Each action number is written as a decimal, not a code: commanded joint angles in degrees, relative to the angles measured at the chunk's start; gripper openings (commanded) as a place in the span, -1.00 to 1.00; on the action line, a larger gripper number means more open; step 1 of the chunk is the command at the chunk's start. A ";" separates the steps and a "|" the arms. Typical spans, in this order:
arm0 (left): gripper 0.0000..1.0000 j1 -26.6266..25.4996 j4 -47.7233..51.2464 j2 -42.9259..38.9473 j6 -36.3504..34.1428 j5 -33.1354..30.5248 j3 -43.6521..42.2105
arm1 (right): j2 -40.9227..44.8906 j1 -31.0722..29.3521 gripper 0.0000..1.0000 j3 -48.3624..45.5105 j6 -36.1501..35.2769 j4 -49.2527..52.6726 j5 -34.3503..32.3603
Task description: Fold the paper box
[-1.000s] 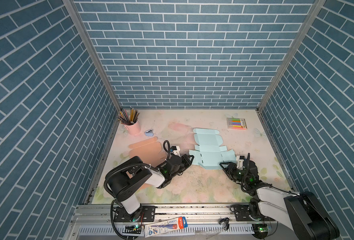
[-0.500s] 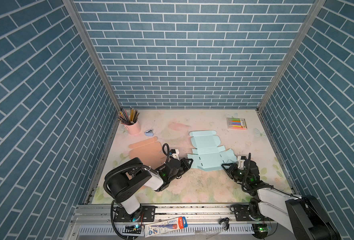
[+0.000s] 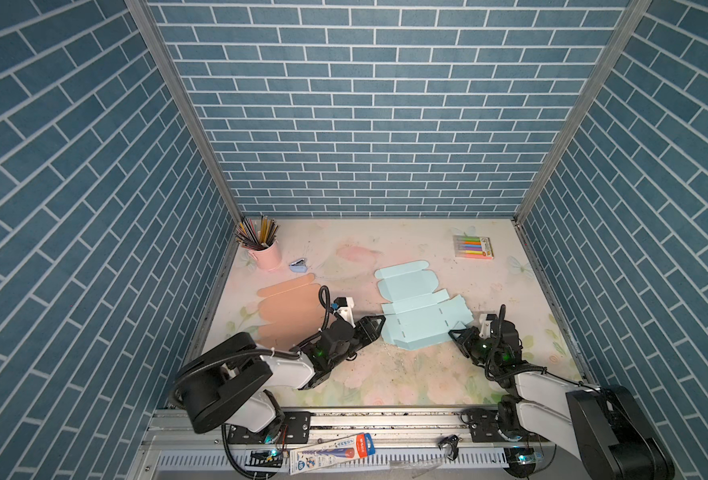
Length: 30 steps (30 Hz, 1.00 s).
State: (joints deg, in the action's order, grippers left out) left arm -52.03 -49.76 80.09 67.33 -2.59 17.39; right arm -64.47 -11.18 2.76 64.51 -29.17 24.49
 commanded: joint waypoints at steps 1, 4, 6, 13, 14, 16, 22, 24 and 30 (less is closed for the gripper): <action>-0.04 -1.16 9.73 -4.89 -7.18 -4.31 0.89 | -1.93 0.75 -0.75 2.10 -2.06 0.25 0.85; -0.01 -2.05 15.17 -9.03 -11.19 -7.32 1.89 | -3.51 1.20 -0.88 3.13 -2.79 0.38 0.95; 0.05 -3.55 20.18 -10.99 -14.72 -11.10 3.61 | -4.32 1.20 -0.90 3.93 -3.58 1.04 0.91; 0.05 -6.54 25.88 -13.92 -20.05 -16.31 4.59 | -4.43 1.51 -0.93 8.29 -9.52 9.61 -1.75; 0.05 -6.66 25.65 -14.35 -20.41 -16.31 4.20 | -3.88 1.51 -0.92 8.74 -10.61 10.79 -2.65; 0.03 -6.68 25.07 -15.30 -20.89 -16.04 2.81 | -3.15 1.51 -0.93 11.02 -13.93 14.96 -4.28; 0.02 -6.60 26.46 -17.51 -24.77 -14.61 2.56 | -8.23 2.50 -0.95 19.99 -24.90 24.17 -3.29; 0.02 -6.48 26.19 -17.71 -25.91 -13.84 2.65 | -11.74 3.12 -0.96 22.83 -27.94 24.89 -0.37; 0.02 -5.18 24.78 -16.86 -25.85 -12.18 1.53 | -22.65 3.52 -1.00 32.21 -36.37 29.27 7.30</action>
State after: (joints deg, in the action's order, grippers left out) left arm -57.71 -24.71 63.02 42.59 -15.14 20.10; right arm -84.01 -7.90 31.92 37.17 -5.28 28.34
